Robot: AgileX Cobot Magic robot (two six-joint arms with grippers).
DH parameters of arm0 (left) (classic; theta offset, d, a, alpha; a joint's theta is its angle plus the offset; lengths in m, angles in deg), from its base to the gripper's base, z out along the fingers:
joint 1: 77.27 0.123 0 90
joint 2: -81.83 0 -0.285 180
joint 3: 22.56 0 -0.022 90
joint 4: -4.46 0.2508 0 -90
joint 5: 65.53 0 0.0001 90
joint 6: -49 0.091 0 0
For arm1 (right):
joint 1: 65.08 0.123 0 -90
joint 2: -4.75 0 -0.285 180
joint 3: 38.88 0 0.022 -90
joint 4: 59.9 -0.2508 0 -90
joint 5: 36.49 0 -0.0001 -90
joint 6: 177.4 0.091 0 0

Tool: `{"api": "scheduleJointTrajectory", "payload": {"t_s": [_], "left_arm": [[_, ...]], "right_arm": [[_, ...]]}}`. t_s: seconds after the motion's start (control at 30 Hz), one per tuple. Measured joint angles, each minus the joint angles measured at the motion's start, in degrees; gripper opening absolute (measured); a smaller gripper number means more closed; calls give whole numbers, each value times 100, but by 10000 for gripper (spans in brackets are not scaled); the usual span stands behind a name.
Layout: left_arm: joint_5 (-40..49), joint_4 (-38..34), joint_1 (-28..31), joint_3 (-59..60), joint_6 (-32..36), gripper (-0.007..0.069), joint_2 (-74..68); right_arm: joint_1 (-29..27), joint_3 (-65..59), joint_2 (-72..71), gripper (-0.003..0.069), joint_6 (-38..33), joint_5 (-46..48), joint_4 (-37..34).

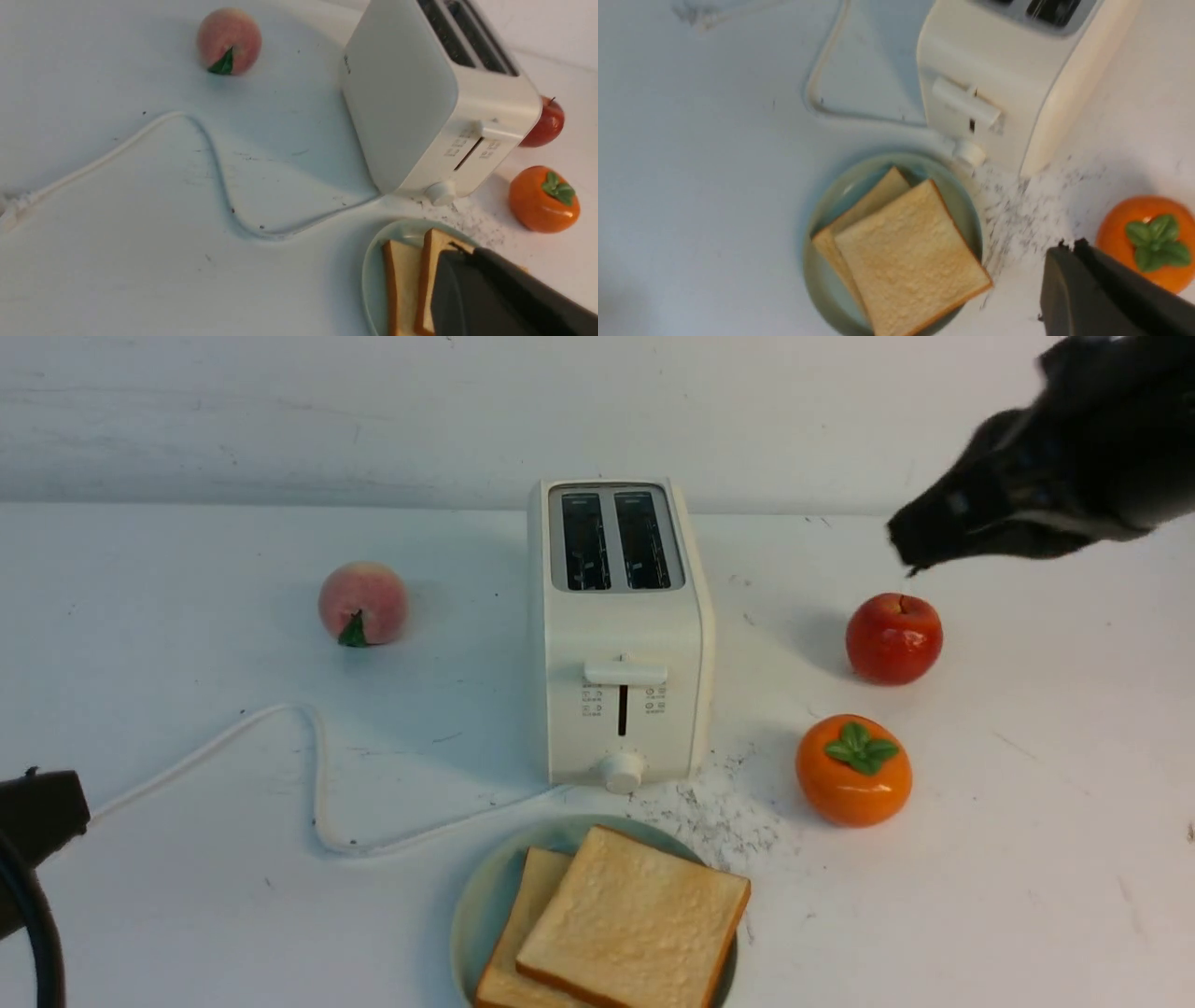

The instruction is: Take toasted bread from bread machine on white table place on plate.

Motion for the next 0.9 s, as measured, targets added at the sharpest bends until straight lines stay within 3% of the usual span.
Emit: {"api": "scheduleJointTrajectory", "payload": {"t_s": [0.3,0.53,0.67,0.9], "left_arm": [[-107,65,0,0,-5,-14,0],[-484,338,0,0,-5,-13,0],[-651,379,0,0,-5,-13,0],[-699,447,0,0,-5,-13,0]], "right_arm": [[0,-3399,-3186,-6,185,-2823,370],[0,-6378,-5566,-4,565,-5703,256],[0,-6915,-6045,0,578,-6215,184],[0,-6999,-6173,8,578,-6324,166]]}}
